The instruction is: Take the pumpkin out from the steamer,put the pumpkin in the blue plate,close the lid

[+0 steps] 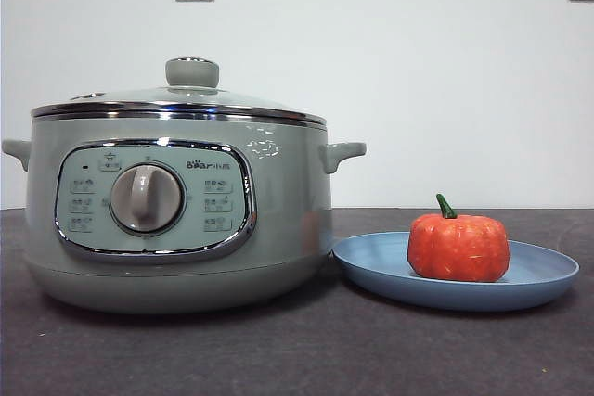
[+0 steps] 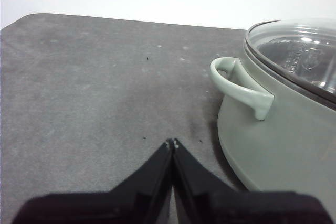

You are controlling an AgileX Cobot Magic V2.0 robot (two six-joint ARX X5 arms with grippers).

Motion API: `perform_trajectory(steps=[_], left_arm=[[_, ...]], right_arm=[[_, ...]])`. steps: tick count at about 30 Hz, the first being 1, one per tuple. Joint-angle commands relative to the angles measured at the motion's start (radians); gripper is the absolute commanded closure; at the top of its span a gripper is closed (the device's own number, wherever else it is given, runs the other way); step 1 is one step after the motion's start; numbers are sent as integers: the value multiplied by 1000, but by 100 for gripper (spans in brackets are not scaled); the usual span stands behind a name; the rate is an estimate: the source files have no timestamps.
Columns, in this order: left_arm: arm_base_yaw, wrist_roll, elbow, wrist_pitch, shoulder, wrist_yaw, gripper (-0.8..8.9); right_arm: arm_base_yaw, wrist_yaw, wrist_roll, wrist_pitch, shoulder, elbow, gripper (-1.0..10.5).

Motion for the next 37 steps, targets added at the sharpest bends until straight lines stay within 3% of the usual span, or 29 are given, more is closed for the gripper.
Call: perform_trajectory(steps=[1, 22, 30, 37], left_arm=[[4, -7, -16, 2, -3, -1, 817], [4, -7, -16, 2, -3, -1, 817], [4, -7, -16, 2, -3, -1, 817], [4, -7, -16, 2, -3, -1, 817]], right_arm=[[1, 3, 10, 6, 0, 0, 963], [4, 3, 8, -11, -5, 0, 963], [-79, -12, -202, -26, -122, -39, 963], [-266, -139, -224, 136, -255, -293, 963]])
